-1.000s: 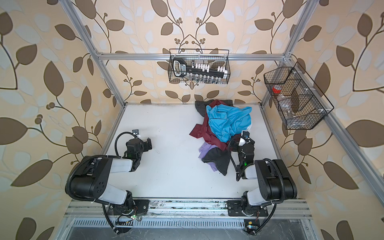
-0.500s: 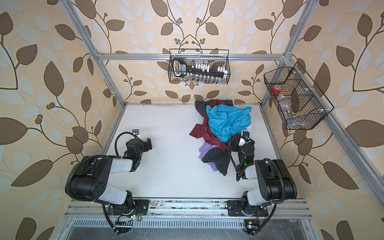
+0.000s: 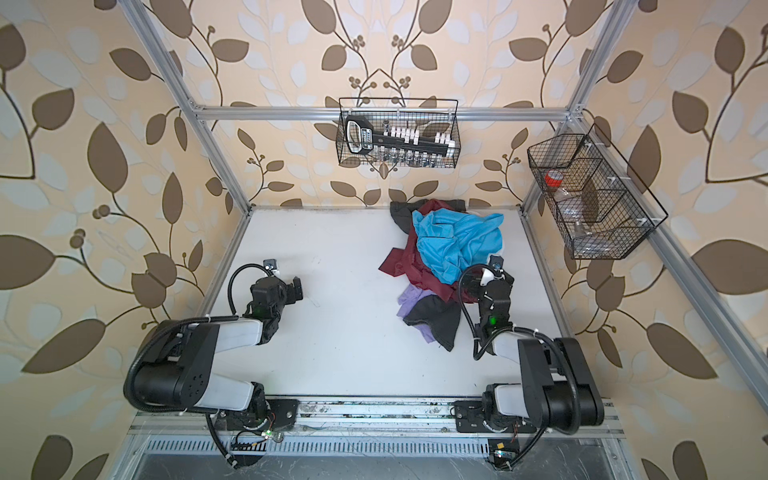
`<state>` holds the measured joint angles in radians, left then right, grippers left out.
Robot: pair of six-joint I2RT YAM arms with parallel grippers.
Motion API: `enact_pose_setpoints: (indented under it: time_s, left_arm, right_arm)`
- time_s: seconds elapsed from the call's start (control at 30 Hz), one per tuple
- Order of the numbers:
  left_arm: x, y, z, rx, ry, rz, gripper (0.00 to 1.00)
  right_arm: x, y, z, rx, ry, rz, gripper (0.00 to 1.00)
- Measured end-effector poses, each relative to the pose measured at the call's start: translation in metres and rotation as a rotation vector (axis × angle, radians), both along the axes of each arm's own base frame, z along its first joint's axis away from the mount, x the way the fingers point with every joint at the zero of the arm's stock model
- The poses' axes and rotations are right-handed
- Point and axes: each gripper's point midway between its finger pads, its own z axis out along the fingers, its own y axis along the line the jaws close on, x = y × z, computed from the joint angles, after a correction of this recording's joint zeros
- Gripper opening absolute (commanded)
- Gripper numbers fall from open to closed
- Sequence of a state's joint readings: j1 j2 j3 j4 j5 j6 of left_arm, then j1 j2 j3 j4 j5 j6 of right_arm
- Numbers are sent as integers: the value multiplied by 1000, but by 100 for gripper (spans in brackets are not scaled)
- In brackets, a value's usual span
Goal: Pick out a specific cloth from the pile
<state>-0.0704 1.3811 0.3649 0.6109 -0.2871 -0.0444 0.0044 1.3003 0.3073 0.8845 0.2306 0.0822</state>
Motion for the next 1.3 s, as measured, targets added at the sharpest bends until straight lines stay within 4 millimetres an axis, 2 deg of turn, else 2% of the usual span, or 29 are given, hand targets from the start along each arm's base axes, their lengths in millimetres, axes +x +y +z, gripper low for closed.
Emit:
enact_pose_setpoints:
  time_s: [0.07, 0.17, 0.27, 0.33, 0.43, 0.6, 0.7, 0.83, 0.9, 1.03, 1.3]
  left_arm:
    - [-1, 0, 21, -10, -38, 4, 99]
    - [-5, -5, 62, -43, -117, -18, 99]
    - [-10, -20, 99, -103, -174, -95, 99]
    - [-16, -37, 122, -160, -195, -185, 99]
    - [-28, -69, 145, -249, -214, -354, 99]
    - [-54, -120, 152, -380, -181, -623, 99]
    - [-70, -150, 148, -430, -133, -768, 99]
    - [-91, -183, 135, -474, -41, -933, 99]
    - [-98, -193, 129, -482, 3, -982, 99]
    - [-107, -202, 126, -470, 35, -1032, 99]
    - [-113, -204, 131, -444, 16, -1061, 99]
  right_arm:
    - [-1, -3, 19, 9, -29, -20, 100]
    - [-1, -5, 36, 29, -29, -33, 100]
    - [-1, -4, 47, 54, 7, -36, 100]
    - [0, -2, 55, 70, 36, -24, 99]
    - [1, 8, 73, 92, 70, 26, 100]
    - [-5, 32, 97, 137, 127, 149, 100]
    - [-15, 52, 88, 154, 201, 207, 100]
    - [-32, 80, 51, 142, 372, 274, 99]
    - [-38, 83, 35, 136, 454, 279, 99]
    - [-46, 83, 15, 131, 554, 280, 99]
    - [-51, 85, -18, 115, 687, 291, 98]
